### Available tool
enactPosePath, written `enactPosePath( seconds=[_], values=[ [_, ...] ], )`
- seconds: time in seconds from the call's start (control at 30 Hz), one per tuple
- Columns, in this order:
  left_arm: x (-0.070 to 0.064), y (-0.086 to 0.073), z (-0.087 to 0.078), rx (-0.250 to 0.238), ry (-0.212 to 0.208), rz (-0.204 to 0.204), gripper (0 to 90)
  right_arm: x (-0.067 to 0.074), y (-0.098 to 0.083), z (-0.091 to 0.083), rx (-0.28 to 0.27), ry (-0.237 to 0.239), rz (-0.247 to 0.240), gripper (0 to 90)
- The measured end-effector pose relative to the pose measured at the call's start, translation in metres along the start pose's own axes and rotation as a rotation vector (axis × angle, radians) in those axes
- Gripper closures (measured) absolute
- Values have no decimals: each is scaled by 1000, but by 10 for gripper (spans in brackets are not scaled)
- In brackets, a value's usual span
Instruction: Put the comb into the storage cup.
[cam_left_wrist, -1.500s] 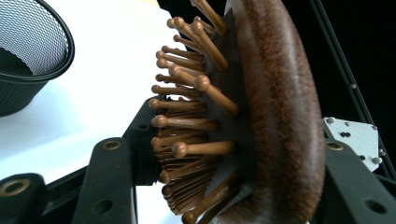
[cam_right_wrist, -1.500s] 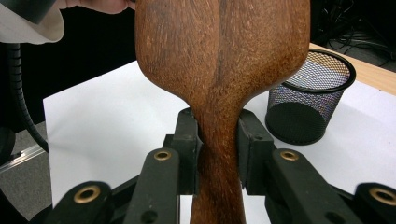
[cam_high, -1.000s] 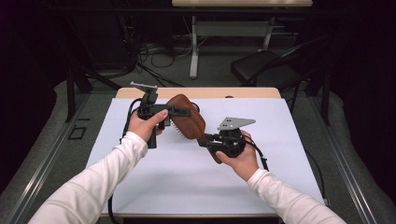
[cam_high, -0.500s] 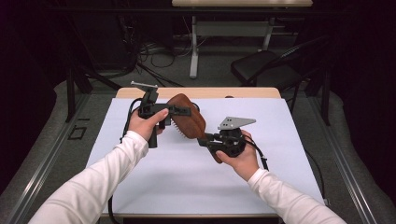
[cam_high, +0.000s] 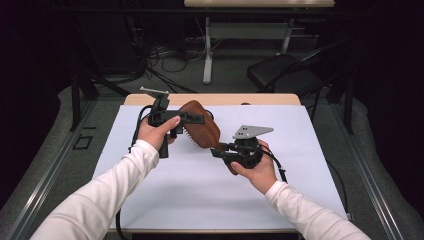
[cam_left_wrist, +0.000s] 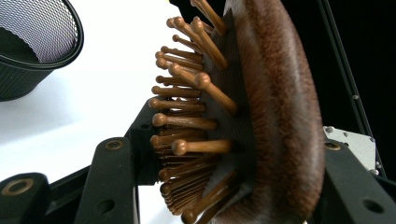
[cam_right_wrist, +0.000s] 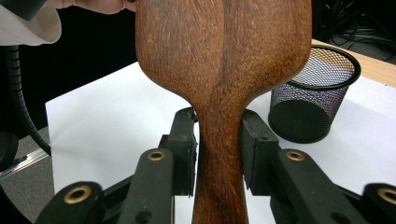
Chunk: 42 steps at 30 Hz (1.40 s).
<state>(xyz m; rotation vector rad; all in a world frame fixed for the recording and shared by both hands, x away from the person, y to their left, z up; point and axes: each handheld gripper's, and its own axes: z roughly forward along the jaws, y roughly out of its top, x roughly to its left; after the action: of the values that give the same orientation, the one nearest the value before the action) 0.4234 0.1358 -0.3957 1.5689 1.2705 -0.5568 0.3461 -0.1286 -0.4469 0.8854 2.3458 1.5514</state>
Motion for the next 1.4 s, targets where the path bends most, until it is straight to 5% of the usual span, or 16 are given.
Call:
enactPosePath(
  seconds=[0.43,0.83,1.4],
  values=[
    [0,1,-1,-6,1,-3,483,3,-1,2,5,-8,-20,591],
    [1,2,-6,-18,10,2,482,1,0,1,-20,-46,-75,357],
    [0,3,-9,-25,20,15,481,2,4,-5,-14,-47,-83,339]
  ],
)
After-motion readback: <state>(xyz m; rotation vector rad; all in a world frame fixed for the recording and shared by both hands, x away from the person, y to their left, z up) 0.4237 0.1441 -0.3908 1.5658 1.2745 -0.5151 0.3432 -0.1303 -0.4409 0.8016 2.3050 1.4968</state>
